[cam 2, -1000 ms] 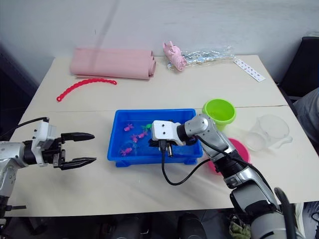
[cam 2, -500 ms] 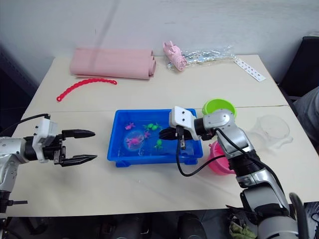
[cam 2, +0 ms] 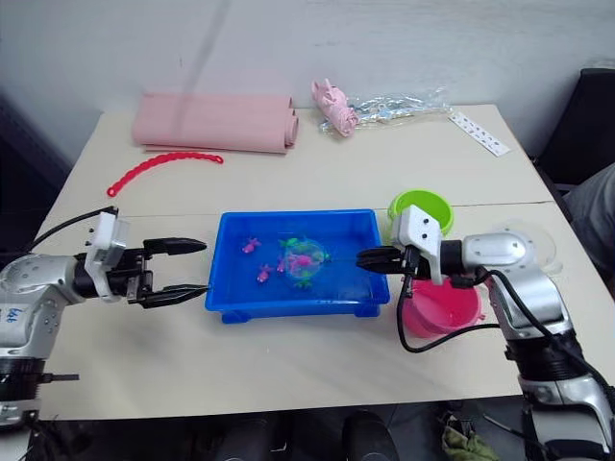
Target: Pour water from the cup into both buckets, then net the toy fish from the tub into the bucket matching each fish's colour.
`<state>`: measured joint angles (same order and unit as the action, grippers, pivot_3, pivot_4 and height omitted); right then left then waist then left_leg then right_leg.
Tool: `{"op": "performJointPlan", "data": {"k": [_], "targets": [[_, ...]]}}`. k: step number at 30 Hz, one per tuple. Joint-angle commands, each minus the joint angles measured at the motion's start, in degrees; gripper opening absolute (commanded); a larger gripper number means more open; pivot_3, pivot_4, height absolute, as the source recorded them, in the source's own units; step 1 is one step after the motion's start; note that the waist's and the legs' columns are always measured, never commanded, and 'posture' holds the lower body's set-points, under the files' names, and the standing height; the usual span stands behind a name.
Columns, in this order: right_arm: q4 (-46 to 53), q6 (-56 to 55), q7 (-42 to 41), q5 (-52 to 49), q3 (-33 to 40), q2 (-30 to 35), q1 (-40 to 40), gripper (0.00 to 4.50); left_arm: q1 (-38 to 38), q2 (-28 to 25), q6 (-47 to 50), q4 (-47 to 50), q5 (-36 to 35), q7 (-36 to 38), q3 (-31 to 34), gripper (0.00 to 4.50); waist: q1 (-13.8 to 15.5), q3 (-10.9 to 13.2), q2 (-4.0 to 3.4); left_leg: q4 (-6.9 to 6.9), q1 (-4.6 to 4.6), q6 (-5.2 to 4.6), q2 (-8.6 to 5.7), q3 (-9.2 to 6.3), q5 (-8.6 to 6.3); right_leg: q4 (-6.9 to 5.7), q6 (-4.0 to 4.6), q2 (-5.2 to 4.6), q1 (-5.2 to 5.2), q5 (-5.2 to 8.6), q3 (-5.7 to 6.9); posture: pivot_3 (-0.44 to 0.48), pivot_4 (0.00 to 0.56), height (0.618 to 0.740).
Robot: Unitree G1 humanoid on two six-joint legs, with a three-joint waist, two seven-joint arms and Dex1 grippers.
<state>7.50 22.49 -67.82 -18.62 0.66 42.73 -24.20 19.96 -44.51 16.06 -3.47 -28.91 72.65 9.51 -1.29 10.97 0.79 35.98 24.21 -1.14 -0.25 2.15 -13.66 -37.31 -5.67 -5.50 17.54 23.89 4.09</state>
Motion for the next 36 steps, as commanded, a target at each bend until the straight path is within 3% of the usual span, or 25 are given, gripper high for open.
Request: {"op": "performJointPlan", "data": {"k": [1, 9, 12, 14, 19, 23, 31, 36], "targets": [[6.4, 2.1, 1.9, -3.7, 7.0, 3.2, 4.6, 0.0, 3.0, 0.8, -1.3, -1.8, 0.5, 0.6, -1.2, 4.47, 0.7, 0.0, -0.02, 0.01, 0.0, 0.0, -0.01, 0.0, 0.0, 0.01, 0.0, -0.01, -0.02, 0.0, 0.0, 0.0, 0.15, 0.74], [10.4, 4.1, 4.0, -7.1, 10.6, 5.1, 8.6, 0.0, 5.2, 1.9, -1.9, -4.0, 0.7, 1.3, -2.2, 4.47, 1.1, 0.0, -0.03, 0.02, -0.02, -0.01, 0.01, 0.05, 0.0, 0.24, 0.0, 0.03, -0.08, 0.0, -0.03, 0.0, 0.15, 0.74], [18.5, 0.3, 2.8, -12.6, 28.8, 3.6, 20.8, 0.0, 10.0, 7.1, -3.7, -6.5, 0.7, 2.4, -5.7, 4.47, 3.3, 0.1, -0.11, 0.03, 0.03, -0.03, -0.02, -0.03, 0.01, 0.22, 0.0, 0.01, -0.11, 0.0, 0.07, 0.0, 0.15, 0.74], [21.6, -0.1, 2.2, -14.7, 36.5, 3.1, 26.9, 0.0, 11.5, 9.0, -4.2, -7.0, 1.1, 3.7, -7.2, 4.47, 3.9, 0.1, -0.11, 0.1, 0.13, -0.11, -0.08, -0.1, -0.04, 0.23, -0.02, 0.01, -0.14, -0.01, 0.16, 0.0, 0.15, 0.74], [25.1, 0.1, 1.8, -17.3, 50.9, 1.4, 40.0, 0.0, 13.4, 12.6, -3.7, -6.0, 0.5, 5.4, -10.3, 4.47, 3.9, 0.0, -0.07, 0.17, 0.09, -0.23, -0.11, 0.01, -0.02, 0.41, -0.15, 0.02, -0.32, -0.08, 0.11, 0.0, 0.15, 0.74], [26.5, -2.2, 1.3, -17.2, 57.3, -1.6, 48.2, 0.0, 13.6, 13.8, -3.5, -4.7, 0.6, 6.2, -11.8, 4.47, 2.9, 0.0, -0.11, 0.1, -0.15, -0.15, -0.08, 0.01, 0.07, 0.54, -0.14, 0.05, -0.46, -0.08, 0.06, 0.0, 0.15, 0.74], [22.0, -19.0, 1.5, -7.4, 60.1, -8.6, 59.5, 0.0, 14.0, 15.6, -2.6, -2.8, 0.5, 6.6, -13.7, 4.47, 2.6, 0.0, -0.12, 0.02, -0.17, -0.12, -0.07, -0.01, 0.11, 0.55, -0.13, 0.07, -0.44, -0.07, 0.01, 0.0, 0.15, 0.74], [15.6, -35.2, 6.6, 4.4, 56.4, -10.4, 58.9, 0.0, 14.0, 16.3, -2.7, -3.3, 1.1, 6.7, -14.5, 4.47, 2.7, 0.0, -0.13, 0.04, -0.17, -0.11, -0.09, 0.0, 0.11, 0.59, -0.13, 0.07, -0.44, -0.07, -0.04, 0.0, 0.15, 0.74]]}}
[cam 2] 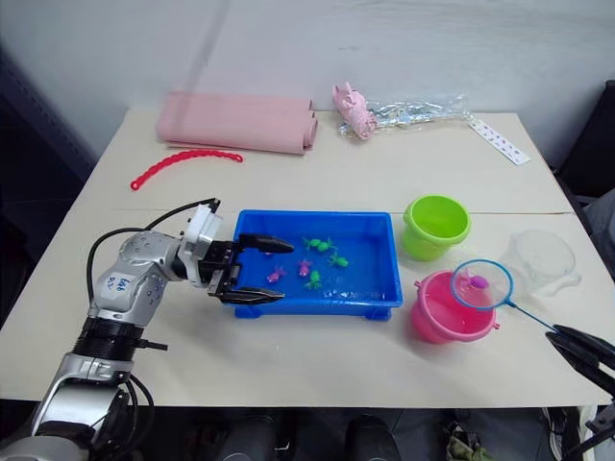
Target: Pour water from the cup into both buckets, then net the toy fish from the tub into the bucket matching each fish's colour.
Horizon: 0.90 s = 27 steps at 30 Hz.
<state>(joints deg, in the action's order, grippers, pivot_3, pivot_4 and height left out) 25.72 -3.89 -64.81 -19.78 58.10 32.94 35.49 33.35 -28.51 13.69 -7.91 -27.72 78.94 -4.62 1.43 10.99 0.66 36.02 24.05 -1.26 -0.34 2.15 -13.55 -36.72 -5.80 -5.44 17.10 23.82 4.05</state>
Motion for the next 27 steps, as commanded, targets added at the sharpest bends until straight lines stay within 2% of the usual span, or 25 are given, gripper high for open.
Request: {"op": "performJointPlan", "data": {"k": [1, 8, 12, 17, 27], "targets": [[-3.5, -11.4, 4.8, 7.4, -1.7, -0.6, -1.1, 0.0, 0.5, 0.4, -0.4, 1.1, 0.0, 0.5, -0.4, 4.47, -0.1, 0.0, 0.0, 0.0, -0.01, 0.0, 0.0, 0.0, 0.0, 0.0, 0.0, 0.0, 0.0, 0.0, -0.01, 0.0, 0.15, 0.74], [-8.1, -28.1, 12.0, 16.7, -5.8, 0.4, -1.3, 0.0, -0.3, 1.1, -1.2, 0.9, 0.5, 0.1, -0.8, 4.47, 0.0, 0.0, -0.03, -0.04, -0.02, 0.04, 0.0, 0.0, 0.03, -0.03, 0.02, 0.01, 0.03, 0.01, 0.0, 0.0, 0.15, 0.74], [-11.4, -41.7, 19.4, 31.2, -3.6, 2.8, -1.5, 0.0, -1.1, 1.4, -1.5, 1.1, 0.7, -0.8, -0.6, 4.47, -0.1, 0.0, -0.04, 0.01, -0.03, 0.04, 0.0, 0.01, 0.03, -0.02, 0.02, 0.01, 0.01, 0.01, -0.03, 0.0, 0.15, 0.74], [-12.4, -50.7, 28.1, 39.9, -0.9, 2.9, -1.1, 0.0, -2.0, 2.2, -1.7, 1.3, 0.8, -2.1, -0.5, 4.47, 0.0, 0.0, -0.05, -0.01, -0.03, 0.05, 0.0, 0.0, 0.03, -0.03, 0.03, 0.01, 0.02, 0.02, -0.03, 0.0, 0.15, 0.74], [-8.1, -54.5, 37.2, 48.3, 1.8, 1.6, 2.3, 0.0, -2.0, 4.2, -1.8, 0.4, 1.1, -2.9, -1.2, 4.47, 0.0, 0.0, -0.06, -0.01, -0.05, 0.07, 0.0, 0.0, 0.04, -0.04, 0.04, 0.02, 0.0, 0.03, -0.06, 0.0, 0.15, 0.74]]}}
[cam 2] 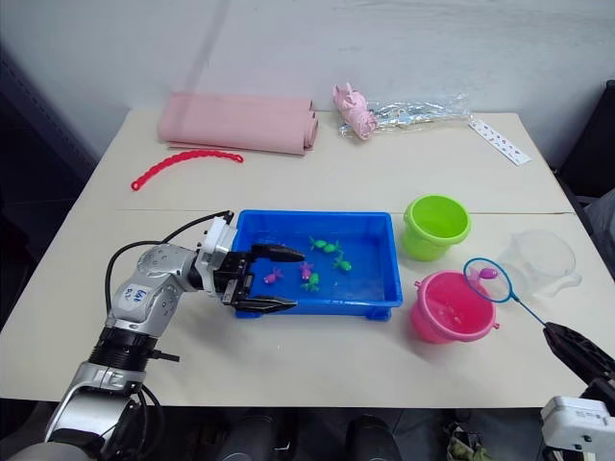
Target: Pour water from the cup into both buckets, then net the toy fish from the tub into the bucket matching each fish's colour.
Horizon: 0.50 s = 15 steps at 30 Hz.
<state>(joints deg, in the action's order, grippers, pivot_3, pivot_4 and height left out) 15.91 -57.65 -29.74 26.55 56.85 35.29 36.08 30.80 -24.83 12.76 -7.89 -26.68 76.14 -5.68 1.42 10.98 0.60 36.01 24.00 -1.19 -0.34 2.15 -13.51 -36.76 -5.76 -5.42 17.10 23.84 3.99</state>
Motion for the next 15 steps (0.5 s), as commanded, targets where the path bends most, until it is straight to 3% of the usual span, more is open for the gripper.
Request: {"op": "performJointPlan", "data": {"k": [1, 15], "targets": [[2.0, -0.9, 2.9, 2.8, 3.1, -1.0, 2.2, 0.0, 0.7, 0.6, -1.1, 0.0, 0.2, -0.1, -0.2, 4.47, 0.0, 0.0, 0.0, 0.0, 0.0, 0.0, 0.0, 0.01, 0.0, 0.0, 0.0, -0.01, 0.0, 0.0, 0.0, 0.0, 0.15, 0.74], [7.6, -0.5, 10.5, 8.6, -0.7, -5.8, 3.6, 0.0, 2.3, 2.1, -3.9, -3.7, 1.4, 0.0, 0.1, 4.47, -0.1, 0.0, -0.01, -0.06, -0.18, 0.02, 0.0, 0.07, 0.01, -0.07, 0.04, 0.01, -0.06, 0.03, -0.14, 0.0, 0.15, 0.74]]}}
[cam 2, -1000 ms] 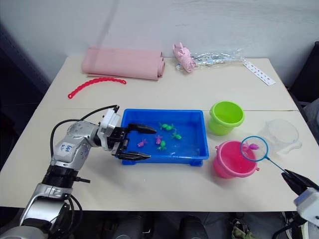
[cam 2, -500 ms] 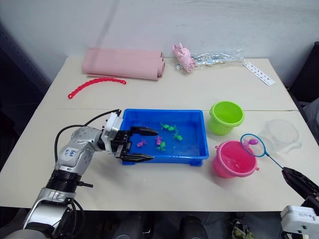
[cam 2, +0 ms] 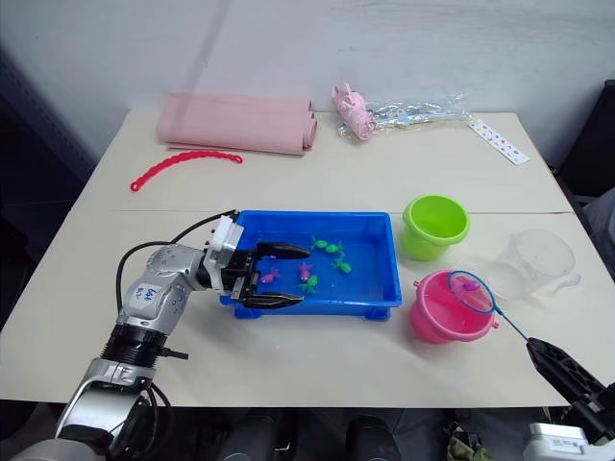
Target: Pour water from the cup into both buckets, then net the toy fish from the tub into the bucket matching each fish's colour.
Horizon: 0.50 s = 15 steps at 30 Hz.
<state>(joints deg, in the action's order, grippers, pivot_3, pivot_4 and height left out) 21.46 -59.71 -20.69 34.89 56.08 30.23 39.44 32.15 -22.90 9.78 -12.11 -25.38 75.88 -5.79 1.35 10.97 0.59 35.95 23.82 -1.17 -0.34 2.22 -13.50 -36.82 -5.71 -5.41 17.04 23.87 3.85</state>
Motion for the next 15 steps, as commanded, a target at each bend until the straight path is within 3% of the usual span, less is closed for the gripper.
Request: {"op": "performJointPlan", "data": {"k": [1, 4, 8, 15], "targets": [[2.4, 2.7, 1.7, 0.5, 0.1, -1.0, -0.1, 0.0, 1.0, 0.2, -1.0, 0.5, 0.1, 0.2, 0.2, 4.47, 0.0, 0.0, 0.0, 0.0, -0.02, 0.0, 0.0, 0.0, 0.0, 0.0, 0.0, 0.0, -0.02, 0.0, -0.01, 0.0, 0.15, 0.74], [2.8, 3.2, 1.3, 1.3, -3.4, -0.9, 0.6, 0.0, 1.1, 0.1, -1.2, 0.7, 0.1, 0.5, 0.0, 4.47, 0.0, 0.0, 0.0, -0.02, -0.15, 0.0, 0.0, 0.01, 0.0, 0.03, 0.01, 0.0, -0.15, 0.0, -0.01, 0.0, 0.15, 0.74], [3.5, 6.3, 3.1, 2.4, -0.2, -1.4, 0.9, 0.0, 1.1, 0.2, -0.3, 1.9, -0.5, 0.1, 0.2, 4.47, 0.0, 0.0, -0.01, -0.28, -0.57, 0.06, -0.01, 0.02, -0.03, 0.29, 0.05, 0.0, -0.56, 0.03, -0.02, 0.0, 0.15, 0.74], [3.0, 7.4, 5.3, 4.1, -1.7, -1.2, 2.4, 0.0, 1.0, 0.5, 0.0, 2.3, -0.7, 0.1, 0.1, 4.47, -0.1, 0.0, -0.02, -0.32, -0.58, 0.07, 0.0, 0.03, -0.03, 0.3, 0.06, 0.01, -0.55, 0.04, -0.04, 0.0, 0.15, 0.74]]}}
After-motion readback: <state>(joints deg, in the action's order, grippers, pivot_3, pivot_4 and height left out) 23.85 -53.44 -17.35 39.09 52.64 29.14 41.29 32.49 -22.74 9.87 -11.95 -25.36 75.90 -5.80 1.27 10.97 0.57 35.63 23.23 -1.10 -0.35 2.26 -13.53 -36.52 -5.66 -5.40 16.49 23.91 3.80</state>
